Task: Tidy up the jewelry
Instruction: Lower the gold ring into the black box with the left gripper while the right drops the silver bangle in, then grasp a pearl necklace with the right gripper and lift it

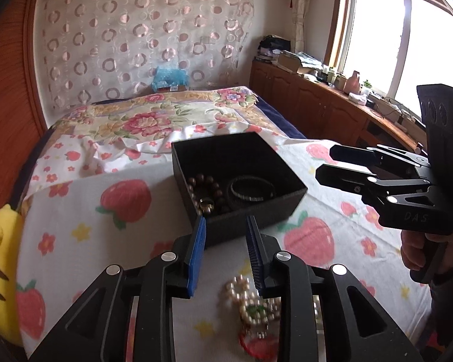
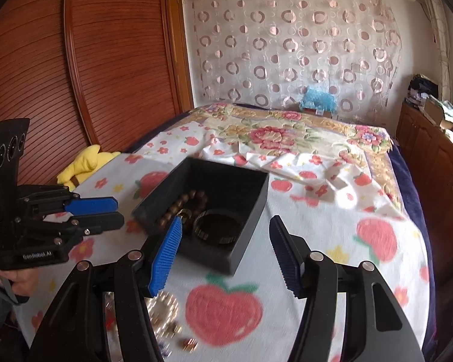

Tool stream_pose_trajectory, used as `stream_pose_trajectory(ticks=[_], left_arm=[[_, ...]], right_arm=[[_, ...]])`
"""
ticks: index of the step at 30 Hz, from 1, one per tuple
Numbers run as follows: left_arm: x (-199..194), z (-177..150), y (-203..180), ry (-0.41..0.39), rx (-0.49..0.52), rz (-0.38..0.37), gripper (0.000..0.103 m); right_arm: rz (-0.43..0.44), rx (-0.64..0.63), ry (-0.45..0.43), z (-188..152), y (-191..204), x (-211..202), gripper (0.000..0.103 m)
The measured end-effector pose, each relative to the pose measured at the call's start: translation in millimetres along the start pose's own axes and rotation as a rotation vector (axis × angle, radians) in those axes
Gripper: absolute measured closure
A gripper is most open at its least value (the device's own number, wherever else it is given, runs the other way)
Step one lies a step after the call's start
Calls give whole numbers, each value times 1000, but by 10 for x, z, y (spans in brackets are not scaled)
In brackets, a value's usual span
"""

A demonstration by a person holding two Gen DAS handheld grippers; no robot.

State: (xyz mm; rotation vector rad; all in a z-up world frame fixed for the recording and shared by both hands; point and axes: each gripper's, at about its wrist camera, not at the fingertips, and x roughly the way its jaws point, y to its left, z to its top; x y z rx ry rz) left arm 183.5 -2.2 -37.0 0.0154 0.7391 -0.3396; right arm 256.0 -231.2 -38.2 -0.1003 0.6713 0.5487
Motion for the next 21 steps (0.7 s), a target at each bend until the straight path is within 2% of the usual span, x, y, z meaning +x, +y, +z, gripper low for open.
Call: stream_pose_trajectory(ticks=[4,14,21], left_arm=[[-127,-216,-12,4,-6,3,73],[-464,-600,17,6,-16,14,73],[-584,-820,35,8,-12,30,72]], right_arm=[[9,4,33,-223,139,-31,43],[19,-4,124,-520,350,80,72],[56,-10,212,-588,445,327,79]])
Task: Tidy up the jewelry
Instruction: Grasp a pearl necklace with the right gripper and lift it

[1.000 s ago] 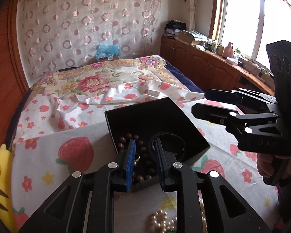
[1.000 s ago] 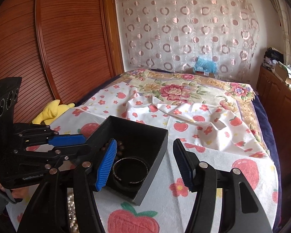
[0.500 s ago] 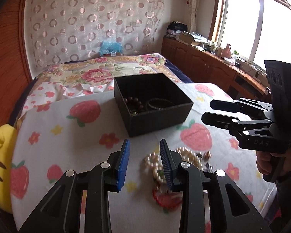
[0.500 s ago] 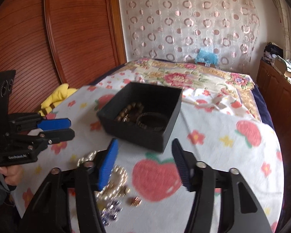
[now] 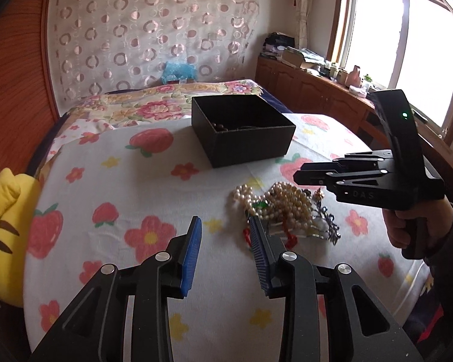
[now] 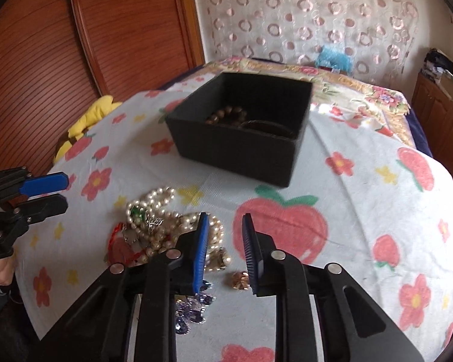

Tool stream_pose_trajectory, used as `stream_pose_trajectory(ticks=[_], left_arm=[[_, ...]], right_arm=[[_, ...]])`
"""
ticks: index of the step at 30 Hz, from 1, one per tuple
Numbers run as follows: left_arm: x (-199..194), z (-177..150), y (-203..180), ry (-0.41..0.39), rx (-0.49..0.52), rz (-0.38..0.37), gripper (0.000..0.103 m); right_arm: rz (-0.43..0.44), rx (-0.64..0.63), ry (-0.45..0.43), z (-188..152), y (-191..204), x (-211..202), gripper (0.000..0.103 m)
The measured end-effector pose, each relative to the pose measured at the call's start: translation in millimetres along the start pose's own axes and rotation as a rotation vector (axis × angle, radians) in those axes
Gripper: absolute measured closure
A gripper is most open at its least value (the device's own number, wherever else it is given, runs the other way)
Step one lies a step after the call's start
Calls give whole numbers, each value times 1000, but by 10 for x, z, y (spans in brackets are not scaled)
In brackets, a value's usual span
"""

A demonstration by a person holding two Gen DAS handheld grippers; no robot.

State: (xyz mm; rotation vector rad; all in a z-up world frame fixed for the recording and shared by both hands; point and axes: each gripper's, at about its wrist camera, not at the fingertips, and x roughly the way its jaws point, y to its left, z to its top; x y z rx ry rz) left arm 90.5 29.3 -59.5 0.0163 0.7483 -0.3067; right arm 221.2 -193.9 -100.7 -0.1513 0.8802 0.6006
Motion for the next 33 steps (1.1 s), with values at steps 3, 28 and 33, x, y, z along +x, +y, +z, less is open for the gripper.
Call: stream_pose_trajectory(ticks=[3,28,33], left_arm=[[-31,-98,28,6,-10,2,72],[40,-181,-51,30,-18,-18,71],[81,-146,-64,37,-15,-20,71]], right_arm=[[-9,-27,30,-5,75,77,79],[-80,-77,-179,156,116,-746,95],[-93,-70,-255,235,47,-1093,95]])
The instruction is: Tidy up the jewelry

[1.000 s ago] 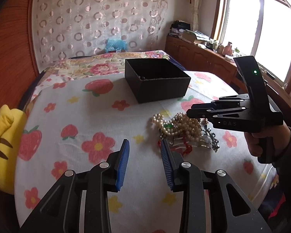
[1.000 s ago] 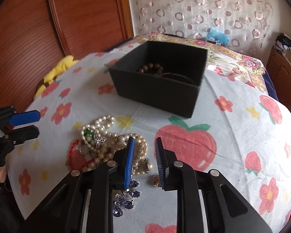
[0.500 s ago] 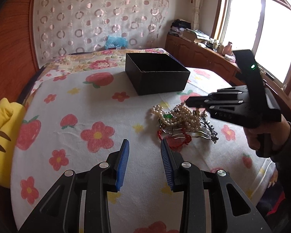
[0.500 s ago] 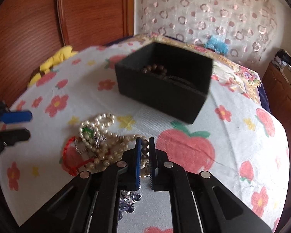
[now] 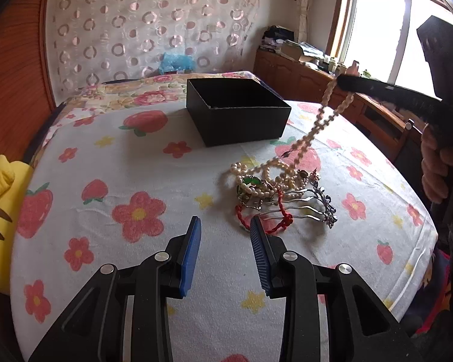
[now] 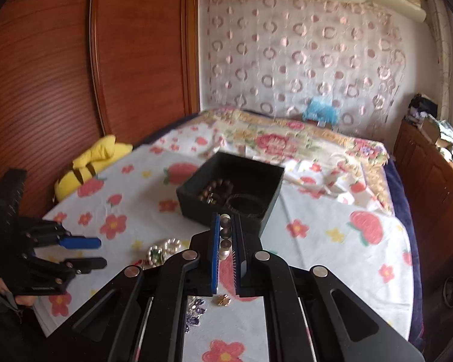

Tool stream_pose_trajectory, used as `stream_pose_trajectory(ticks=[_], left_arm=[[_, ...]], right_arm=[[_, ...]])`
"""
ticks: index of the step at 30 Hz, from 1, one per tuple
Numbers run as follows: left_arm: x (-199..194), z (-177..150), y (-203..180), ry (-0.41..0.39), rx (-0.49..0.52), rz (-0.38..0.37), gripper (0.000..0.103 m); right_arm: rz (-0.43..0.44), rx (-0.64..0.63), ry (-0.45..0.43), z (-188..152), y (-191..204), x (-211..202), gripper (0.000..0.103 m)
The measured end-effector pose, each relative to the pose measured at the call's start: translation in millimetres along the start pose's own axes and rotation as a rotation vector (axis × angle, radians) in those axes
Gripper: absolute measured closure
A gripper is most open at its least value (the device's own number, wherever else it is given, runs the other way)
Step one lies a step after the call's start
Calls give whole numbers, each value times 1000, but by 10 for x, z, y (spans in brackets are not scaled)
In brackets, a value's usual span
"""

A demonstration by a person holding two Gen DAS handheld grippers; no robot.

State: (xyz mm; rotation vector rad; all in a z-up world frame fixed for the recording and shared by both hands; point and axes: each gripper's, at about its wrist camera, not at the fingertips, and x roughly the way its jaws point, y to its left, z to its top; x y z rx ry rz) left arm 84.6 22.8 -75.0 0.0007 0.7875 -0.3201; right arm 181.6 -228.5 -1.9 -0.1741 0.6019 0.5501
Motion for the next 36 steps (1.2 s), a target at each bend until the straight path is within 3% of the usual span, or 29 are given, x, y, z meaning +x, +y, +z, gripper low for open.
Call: stream_pose_trajectory(ticks=[14,25,29,36], left_arm=[[188,187,-76,19,17,-21,71],[587,432,-1,81,-29,-75,72],[728,493,3,116,-42,-88,88],[868,570,-14,152,-27,-80,95]], right_arm=[[-119,48,-111,165,-380,-427,95],[-111,73,-61,-14,-465,-278,95],[-103,78,-46,-89,-458,-221,95],[-92,78,-31,-155,-444,-169,95]])
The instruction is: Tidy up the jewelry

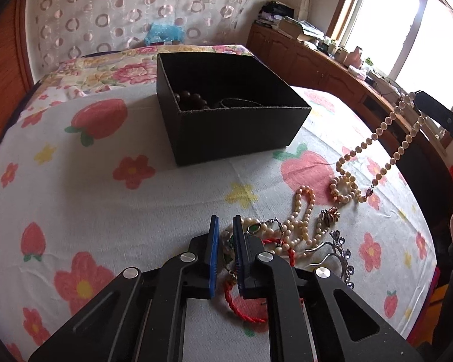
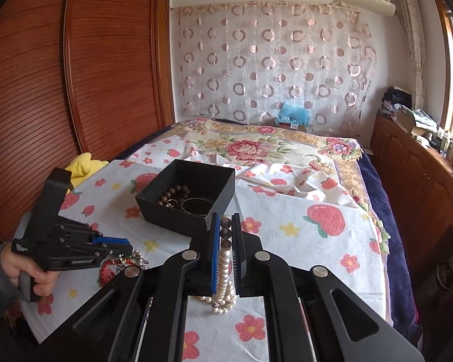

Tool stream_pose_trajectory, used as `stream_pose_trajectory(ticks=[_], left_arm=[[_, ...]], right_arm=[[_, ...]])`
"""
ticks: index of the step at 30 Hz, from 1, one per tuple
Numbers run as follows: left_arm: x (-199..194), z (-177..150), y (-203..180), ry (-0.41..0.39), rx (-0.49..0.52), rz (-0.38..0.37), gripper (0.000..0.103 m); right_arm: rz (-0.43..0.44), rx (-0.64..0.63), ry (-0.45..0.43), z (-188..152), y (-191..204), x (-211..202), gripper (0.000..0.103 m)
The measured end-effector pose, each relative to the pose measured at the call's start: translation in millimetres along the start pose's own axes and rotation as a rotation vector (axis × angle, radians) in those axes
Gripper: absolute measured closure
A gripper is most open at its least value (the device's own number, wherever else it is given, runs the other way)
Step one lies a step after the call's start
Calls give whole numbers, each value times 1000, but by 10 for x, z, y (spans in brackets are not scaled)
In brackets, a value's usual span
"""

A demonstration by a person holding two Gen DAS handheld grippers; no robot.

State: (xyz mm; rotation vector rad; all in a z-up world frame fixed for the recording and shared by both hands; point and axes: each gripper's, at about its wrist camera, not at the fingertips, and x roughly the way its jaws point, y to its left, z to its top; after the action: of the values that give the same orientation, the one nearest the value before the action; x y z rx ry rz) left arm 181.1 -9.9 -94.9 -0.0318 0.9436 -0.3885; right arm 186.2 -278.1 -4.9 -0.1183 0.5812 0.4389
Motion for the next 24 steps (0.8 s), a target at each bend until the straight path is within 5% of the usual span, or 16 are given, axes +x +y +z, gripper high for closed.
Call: stream_pose_trajectory(ticks=[24], left_arm=[[-2,22,-191,49,162,2,90]], right_arm=[[10,-5,29,-104,71,97,95]])
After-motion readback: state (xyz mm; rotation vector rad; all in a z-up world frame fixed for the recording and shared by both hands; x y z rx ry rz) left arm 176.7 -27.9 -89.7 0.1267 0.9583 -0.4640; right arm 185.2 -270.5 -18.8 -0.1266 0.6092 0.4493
